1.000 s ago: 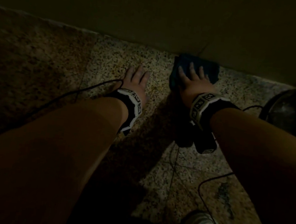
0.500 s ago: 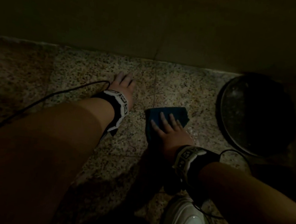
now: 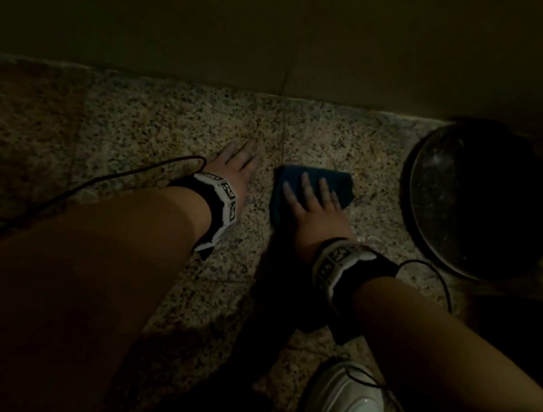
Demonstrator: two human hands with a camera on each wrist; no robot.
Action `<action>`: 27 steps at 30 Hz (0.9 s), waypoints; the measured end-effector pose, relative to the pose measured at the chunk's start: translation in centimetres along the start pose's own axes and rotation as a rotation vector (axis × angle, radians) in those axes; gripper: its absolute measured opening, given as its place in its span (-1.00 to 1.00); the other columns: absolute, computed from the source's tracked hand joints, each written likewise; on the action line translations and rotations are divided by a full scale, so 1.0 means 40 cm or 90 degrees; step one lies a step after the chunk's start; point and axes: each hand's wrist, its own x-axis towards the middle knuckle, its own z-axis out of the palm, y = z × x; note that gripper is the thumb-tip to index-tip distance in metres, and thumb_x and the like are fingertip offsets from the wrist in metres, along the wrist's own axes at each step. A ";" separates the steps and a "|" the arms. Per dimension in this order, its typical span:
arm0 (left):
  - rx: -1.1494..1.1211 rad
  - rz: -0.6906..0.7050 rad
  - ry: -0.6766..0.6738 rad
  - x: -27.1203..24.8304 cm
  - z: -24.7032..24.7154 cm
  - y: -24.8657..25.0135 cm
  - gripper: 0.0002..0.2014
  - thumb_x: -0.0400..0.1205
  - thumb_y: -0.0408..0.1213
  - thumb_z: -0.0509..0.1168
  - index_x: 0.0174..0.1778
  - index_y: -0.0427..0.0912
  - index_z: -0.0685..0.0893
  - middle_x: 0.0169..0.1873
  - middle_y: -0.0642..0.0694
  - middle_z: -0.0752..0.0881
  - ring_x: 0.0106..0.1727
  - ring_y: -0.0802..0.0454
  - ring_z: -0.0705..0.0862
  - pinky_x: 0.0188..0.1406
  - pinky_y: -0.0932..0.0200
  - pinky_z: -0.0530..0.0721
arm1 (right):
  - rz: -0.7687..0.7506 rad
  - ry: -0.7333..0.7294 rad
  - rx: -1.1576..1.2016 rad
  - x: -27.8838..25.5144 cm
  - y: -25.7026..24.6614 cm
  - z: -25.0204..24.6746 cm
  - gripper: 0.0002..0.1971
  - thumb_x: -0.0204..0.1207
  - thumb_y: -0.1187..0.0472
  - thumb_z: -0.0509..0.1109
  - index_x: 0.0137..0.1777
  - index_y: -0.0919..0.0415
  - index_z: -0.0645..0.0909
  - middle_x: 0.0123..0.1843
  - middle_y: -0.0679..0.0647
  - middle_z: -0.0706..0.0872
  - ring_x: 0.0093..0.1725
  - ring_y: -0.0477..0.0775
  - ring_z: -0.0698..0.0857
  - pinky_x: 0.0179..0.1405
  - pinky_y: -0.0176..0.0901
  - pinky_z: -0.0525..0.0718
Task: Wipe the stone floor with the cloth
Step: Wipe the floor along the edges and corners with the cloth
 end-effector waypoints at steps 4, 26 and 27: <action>-0.013 0.008 -0.024 0.015 -0.006 -0.005 -0.11 0.67 0.00 0.22 0.65 -0.12 -0.32 0.64 -0.09 -0.34 0.66 -0.19 -0.25 0.64 -0.09 -0.01 | 0.089 0.028 0.089 0.081 0.021 -0.094 -0.28 0.72 -0.01 0.08 0.66 -0.09 -0.36 0.67 0.07 -0.44 0.65 0.29 -0.33 0.64 0.14 -0.20; 0.037 -0.034 -0.037 0.006 -0.016 0.023 -0.14 0.71 -0.03 0.16 0.65 -0.19 -0.34 0.63 -0.15 -0.38 0.65 -0.23 -0.26 0.60 -0.11 -0.03 | 0.150 0.017 0.134 0.076 0.089 -0.134 -0.30 0.74 0.14 0.11 0.65 -0.22 -0.29 0.68 -0.04 -0.39 0.67 0.21 -0.26 0.62 0.19 -0.03; 0.018 -0.043 -0.028 0.008 -0.009 0.026 -0.14 0.69 -0.04 0.17 0.65 -0.18 -0.35 0.63 -0.15 -0.37 0.65 -0.24 -0.26 0.60 -0.14 -0.03 | 0.152 0.014 0.133 0.061 0.095 -0.110 -0.30 0.74 0.14 0.10 0.65 -0.24 -0.30 0.68 -0.05 -0.40 0.68 0.20 -0.26 0.63 0.20 -0.01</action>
